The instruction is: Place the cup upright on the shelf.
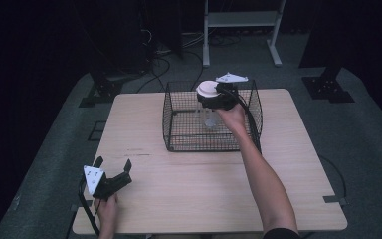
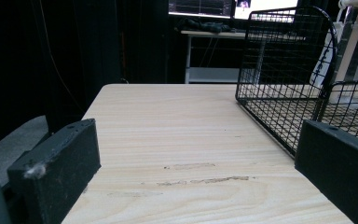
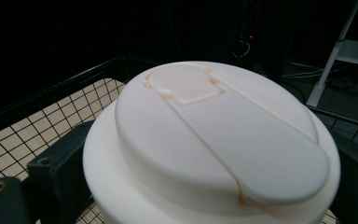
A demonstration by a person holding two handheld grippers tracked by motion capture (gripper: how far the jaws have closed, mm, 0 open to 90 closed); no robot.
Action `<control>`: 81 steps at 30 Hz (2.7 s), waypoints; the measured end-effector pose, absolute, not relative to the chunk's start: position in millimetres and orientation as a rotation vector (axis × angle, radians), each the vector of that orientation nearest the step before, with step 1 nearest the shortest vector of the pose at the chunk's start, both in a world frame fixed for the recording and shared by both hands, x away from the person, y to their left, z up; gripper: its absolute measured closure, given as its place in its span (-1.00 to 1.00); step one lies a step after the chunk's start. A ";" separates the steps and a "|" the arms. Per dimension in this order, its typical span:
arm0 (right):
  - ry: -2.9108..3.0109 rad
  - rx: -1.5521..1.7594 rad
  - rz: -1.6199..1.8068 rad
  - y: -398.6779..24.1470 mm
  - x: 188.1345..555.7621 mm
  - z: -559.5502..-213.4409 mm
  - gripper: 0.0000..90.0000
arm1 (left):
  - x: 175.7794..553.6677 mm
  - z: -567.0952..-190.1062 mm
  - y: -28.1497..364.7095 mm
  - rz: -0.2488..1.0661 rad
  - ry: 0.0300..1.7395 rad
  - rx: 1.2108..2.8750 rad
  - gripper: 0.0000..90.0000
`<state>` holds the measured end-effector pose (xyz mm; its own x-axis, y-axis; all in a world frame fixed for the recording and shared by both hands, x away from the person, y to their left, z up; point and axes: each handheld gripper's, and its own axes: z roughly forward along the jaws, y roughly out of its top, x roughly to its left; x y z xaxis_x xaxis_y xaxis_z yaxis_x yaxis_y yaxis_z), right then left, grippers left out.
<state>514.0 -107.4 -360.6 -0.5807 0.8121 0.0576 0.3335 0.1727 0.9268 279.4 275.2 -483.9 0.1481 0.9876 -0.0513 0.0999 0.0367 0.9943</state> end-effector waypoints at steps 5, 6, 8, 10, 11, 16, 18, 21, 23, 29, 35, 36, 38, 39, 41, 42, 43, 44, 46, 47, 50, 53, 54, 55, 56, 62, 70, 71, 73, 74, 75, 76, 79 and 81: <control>2.009 1.091 1.387 -106.4 517.1 -366.0 -0.90 | 279.4 -483.9 275.0 1.016 1.184 1.317 -1.00; 2.033 1.093 1.366 -104.7 518.7 -369.8 -0.90 | 279.4 -483.9 274.9 1.015 1.183 1.318 -1.00; 2.044 1.091 1.348 -102.8 520.1 -374.0 -0.90 | 279.1 -483.8 274.8 1.017 1.180 1.319 -1.00; 2.049 1.094 1.341 -101.5 521.4 -376.7 -0.90 | 279.2 -483.8 274.8 1.016 1.181 1.321 -1.00; 2.049 1.094 1.341 -101.5 521.4 -376.7 -0.90 | 279.2 -483.8 274.8 1.016 1.181 1.321 -1.00; 2.055 1.088 1.344 -101.3 521.5 -378.5 -0.91 | 279.3 -483.9 274.7 1.017 1.180 1.320 -1.00; 2.057 1.082 1.345 -102.4 520.1 -378.8 -0.91 | 279.2 -483.8 274.6 1.016 1.178 1.320 -1.00; 2.063 1.078 1.342 -104.1 518.0 -378.9 -0.91 | 279.2 -483.8 274.3 1.016 1.178 1.320 -1.00; 2.067 1.077 1.338 -104.8 517.2 -378.8 -0.91 | 279.3 -483.9 274.2 1.015 1.177 1.320 -1.00; 2.090 1.078 1.325 -107.1 514.7 -377.8 -0.91 | 279.9 -484.2 274.6 1.020 1.186 1.320 -1.00; 2.086 1.082 1.343 -111.0 514.9 -378.8 -0.91 | 280.0 -484.2 274.6 1.024 1.187 1.318 -1.00; 2.086 1.081 1.342 -110.8 514.6 -378.9 -0.91 | 279.9 -484.2 274.5 1.025 1.187 1.320 -1.00; 2.089 1.081 1.332 -110.3 513.3 -378.2 -0.91 | 279.8 -484.1 274.5 1.024 1.186 1.321 -1.00; 2.089 1.081 1.332 -110.3 513.3 -378.2 -0.91 | 279.7 -484.1 274.5 1.026 1.185 1.320 -1.00; 2.089 1.080 1.330 -110.7 512.6 -377.9 -0.91 | 279.6 -484.0 274.6 1.026 1.186 1.321 -1.00; 2.089 1.083 1.328 -110.9 512.2 -377.8 -0.91 | 279.7 -484.1 274.4 1.025 1.186 1.319 -1.00; 2.089 1.085 1.327 -111.2 511.8 -377.8 -0.91 | 279.6 -484.0 274.2 1.025 1.185 1.319 -1.00; 2.086 1.084 1.329 -111.9 510.7 -377.8 -0.91 | 279.6 -484.0 274.2 1.026 1.183 1.319 -1.00; 2.086 1.082 1.331 -113.0 510.2 -377.8 -0.91 | 279.6 -484.0 274.2 1.026 1.183 1.319 -1.00; 2.086 1.082 1.331 -113.0 510.2 -377.8 -0.91 | 279.5 -484.0 274.4 1.025 1.183 1.319 -1.00; 2.088 1.085 1.333 -114.0 510.2 -377.5 -0.91 | 279.4 -484.0 274.4 1.024 1.182 1.320 -1.00; 2.085 1.077 1.337 -114.0 509.8 -378.2 -0.91 | 279.4 -484.0 274.4 1.026 1.183 1.319 -1.00; 2.083 1.078 1.339 -113.9 509.7 -378.4 -0.91 | 279.5 -484.0 274.4 1.026 1.182 1.319 -1.00; 2.082 1.077 1.338 -113.8 509.6 -378.5 -0.91 | 279.5 -484.0 274.4 1.025 1.183 1.319 -1.00; 2.078 1.078 1.339 -113.6 509.3 -378.8 -0.91 | 279.4 -484.0 274.3 1.026 1.182 1.320 -1.00; 2.072 1.083 1.337 -113.1 509.0 -378.9 -0.91 | 279.4 -483.9 274.3 1.026 1.182 1.319 -1.00; 2.049 1.094 1.351 -113.6 508.4 -377.4 -0.97 | 279.3 -483.9 274.1 1.026 1.183 1.321 -1.00; 2.046 1.099 1.354 -114.0 508.3 -376.9 -0.97 | 279.2 -483.9 274.1 1.026 1.182 1.321 -1.00; 2.040 1.096 1.357 -114.8 508.1 -376.0 -1.00 | 279.2 -483.9 274.0 1.026 1.182 1.321 -1.00; 2.035 1.098 1.358 -115.0 507.7 -375.3 -1.00 | 279.2 -483.9 274.0 1.027 1.182 1.321 -1.00; 2.027 1.096 1.361 -115.4 507.0 -374.0 -1.00 | 279.2 -483.9 274.0 1.026 1.182 1.321 -1.00; 2.012 1.091 1.370 -116.7 506.1 -372.1 -1.00 | 279.2 -483.9 273.9 1.027 1.182 1.321 -1.00; 2.005 1.092 1.386 -118.3 504.8 -369.3 -1.00 | 279.2 -483.9 273.8 1.027 1.182 1.322 -1.00; 1.999 1.085 1.401 -119.9 503.4 -366.6 -1.00 | 279.2 -483.8 273.7 1.028 1.181 1.323 -1.00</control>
